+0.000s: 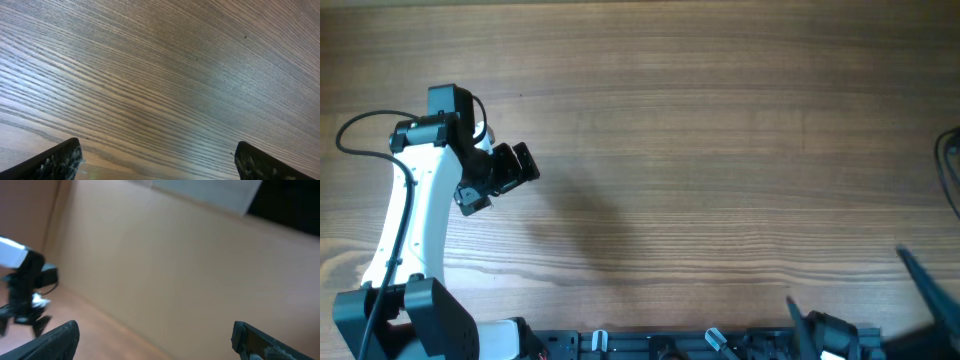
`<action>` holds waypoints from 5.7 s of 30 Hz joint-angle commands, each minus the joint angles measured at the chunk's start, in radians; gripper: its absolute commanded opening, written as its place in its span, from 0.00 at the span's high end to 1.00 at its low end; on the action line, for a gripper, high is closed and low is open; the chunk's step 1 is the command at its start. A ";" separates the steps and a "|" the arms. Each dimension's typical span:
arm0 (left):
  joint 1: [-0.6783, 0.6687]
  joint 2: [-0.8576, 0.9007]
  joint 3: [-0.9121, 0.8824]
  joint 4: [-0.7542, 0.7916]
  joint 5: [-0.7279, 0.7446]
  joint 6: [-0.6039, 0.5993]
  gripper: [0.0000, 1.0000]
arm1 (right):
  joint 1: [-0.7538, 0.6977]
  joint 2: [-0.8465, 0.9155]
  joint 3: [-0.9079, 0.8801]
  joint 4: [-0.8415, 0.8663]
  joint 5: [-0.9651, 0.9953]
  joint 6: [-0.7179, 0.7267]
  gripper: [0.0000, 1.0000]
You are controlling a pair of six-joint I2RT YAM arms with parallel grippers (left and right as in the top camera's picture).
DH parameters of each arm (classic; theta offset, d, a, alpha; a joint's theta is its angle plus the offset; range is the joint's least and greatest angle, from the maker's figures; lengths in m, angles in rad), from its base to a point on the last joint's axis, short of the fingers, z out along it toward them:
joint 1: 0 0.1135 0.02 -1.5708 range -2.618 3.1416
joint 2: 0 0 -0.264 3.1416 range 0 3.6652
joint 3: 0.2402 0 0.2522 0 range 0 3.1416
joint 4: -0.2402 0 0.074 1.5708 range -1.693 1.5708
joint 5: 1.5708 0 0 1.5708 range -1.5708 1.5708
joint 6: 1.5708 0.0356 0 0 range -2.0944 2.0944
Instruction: Untangle cables
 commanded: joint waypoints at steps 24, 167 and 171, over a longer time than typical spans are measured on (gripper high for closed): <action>0.003 -0.008 -0.003 0.000 0.035 0.028 0.00 | 0.208 -0.245 -0.418 0.015 0.489 0.636 0.00; -0.180 -1.536 -1.192 1.202 -0.151 -0.213 0.00 | 0.343 -0.277 -1.359 0.776 0.499 0.497 0.00; -0.180 -1.536 -1.192 1.152 -0.192 -0.209 0.00 | 0.343 -0.277 -1.359 0.776 0.499 0.497 0.00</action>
